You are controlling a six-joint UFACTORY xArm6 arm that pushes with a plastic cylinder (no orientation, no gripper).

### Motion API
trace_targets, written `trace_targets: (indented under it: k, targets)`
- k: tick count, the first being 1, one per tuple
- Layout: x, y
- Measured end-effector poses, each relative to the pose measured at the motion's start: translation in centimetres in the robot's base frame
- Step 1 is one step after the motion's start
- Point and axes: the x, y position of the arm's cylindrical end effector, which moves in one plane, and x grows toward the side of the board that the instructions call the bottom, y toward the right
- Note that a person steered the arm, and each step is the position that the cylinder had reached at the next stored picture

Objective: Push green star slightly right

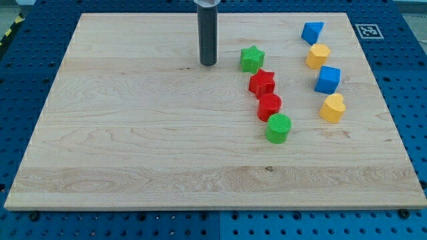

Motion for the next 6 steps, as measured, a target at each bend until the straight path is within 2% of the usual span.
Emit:
trace_targets:
  k: [3,6]
  targets:
    - [0.0,0.0]
    - [0.0,5.8]
